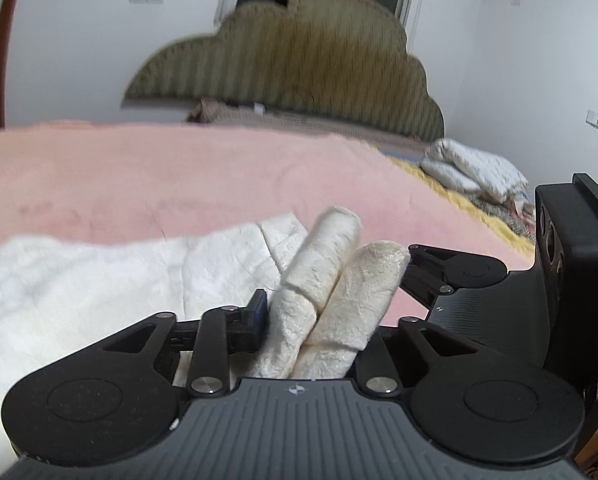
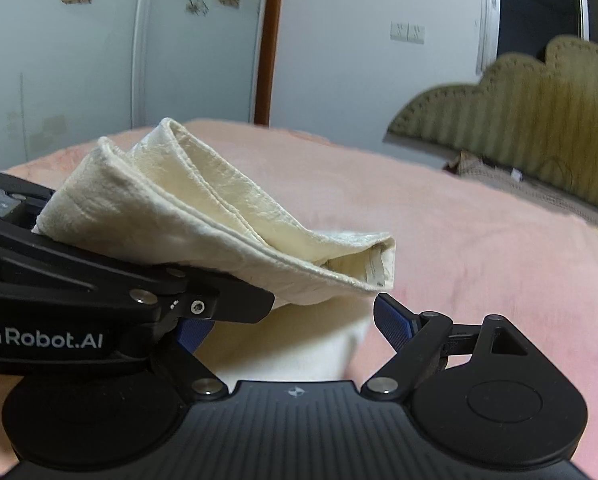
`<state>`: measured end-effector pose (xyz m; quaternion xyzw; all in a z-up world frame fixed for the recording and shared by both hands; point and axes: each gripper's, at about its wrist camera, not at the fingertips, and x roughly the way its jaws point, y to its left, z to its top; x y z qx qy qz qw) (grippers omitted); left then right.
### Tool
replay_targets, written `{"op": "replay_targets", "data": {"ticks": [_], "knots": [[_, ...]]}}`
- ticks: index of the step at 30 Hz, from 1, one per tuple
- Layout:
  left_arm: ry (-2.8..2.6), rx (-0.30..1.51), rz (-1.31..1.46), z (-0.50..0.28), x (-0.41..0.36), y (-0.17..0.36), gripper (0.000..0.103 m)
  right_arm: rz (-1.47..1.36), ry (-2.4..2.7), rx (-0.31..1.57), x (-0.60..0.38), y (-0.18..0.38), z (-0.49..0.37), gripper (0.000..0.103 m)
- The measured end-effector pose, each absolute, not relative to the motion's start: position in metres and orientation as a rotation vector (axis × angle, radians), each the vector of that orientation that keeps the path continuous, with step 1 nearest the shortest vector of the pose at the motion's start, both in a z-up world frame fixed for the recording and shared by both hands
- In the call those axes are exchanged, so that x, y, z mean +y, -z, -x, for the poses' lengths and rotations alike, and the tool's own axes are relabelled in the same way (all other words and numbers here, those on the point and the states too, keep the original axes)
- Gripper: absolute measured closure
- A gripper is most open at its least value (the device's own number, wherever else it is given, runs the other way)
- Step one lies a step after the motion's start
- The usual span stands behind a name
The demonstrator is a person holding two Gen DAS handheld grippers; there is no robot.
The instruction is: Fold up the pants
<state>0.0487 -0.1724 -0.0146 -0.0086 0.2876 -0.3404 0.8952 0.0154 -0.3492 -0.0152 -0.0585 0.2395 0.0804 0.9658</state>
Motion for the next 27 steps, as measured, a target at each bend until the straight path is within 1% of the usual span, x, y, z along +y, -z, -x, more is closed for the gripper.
{"op": "replay_targets", "data": {"ticks": [1, 3, 4, 5, 6, 8, 12, 14, 17, 22, 25, 27], "knots": [[0.711, 0.614, 0.013, -0.050, -0.171, 0.017, 0.072, 0.121, -0.160, 0.505, -0.350, 0.018, -0.014, 0.017], [0.739, 0.651, 0.018, -0.052, -0.167, 0.020, 0.063, 0.128, -0.146, 0.539, -0.352, 0.020, -0.009, 0.016], [0.761, 0.671, 0.040, -0.053, -0.163, 0.020, 0.056, 0.133, -0.136, 0.550, -0.353, 0.021, -0.005, 0.016], [0.782, 0.691, 0.066, -0.052, -0.159, 0.020, 0.052, 0.133, -0.129, 0.560, -0.356, 0.020, -0.001, 0.016], [0.798, 0.704, 0.083, -0.052, -0.156, 0.020, 0.050, 0.129, -0.124, 0.575, -0.361, 0.020, 0.004, 0.016], [0.834, 0.696, 0.111, -0.050, -0.148, 0.014, 0.040, 0.124, -0.101, 0.596, -0.369, 0.017, 0.013, 0.016], [0.863, 0.623, 0.150, -0.040, -0.119, -0.008, 0.036, 0.153, 0.001, 0.641, -0.386, 0.014, 0.026, 0.016], [0.812, 0.570, 0.162, -0.042, -0.097, -0.018, 0.027, 0.178, 0.068, 0.646, -0.390, 0.014, 0.033, 0.016], [0.667, 0.528, 0.132, -0.050, -0.060, -0.022, 0.026, 0.144, 0.104, 0.595, -0.392, 0.008, 0.041, 0.016], [0.438, 0.526, 0.003, -0.062, -0.016, -0.010, 0.026, 0.075, 0.024, 0.493, -0.366, -0.011, 0.039, 0.016], [0.395, 0.532, -0.035, -0.057, 0.004, -0.001, 0.026, 0.098, -0.058, 0.491, -0.339, -0.013, 0.031, 0.016], [0.404, 0.529, -0.040, -0.048, 0.020, 0.002, 0.026, 0.169, -0.073, 0.518, -0.323, -0.007, 0.025, 0.016]]}}
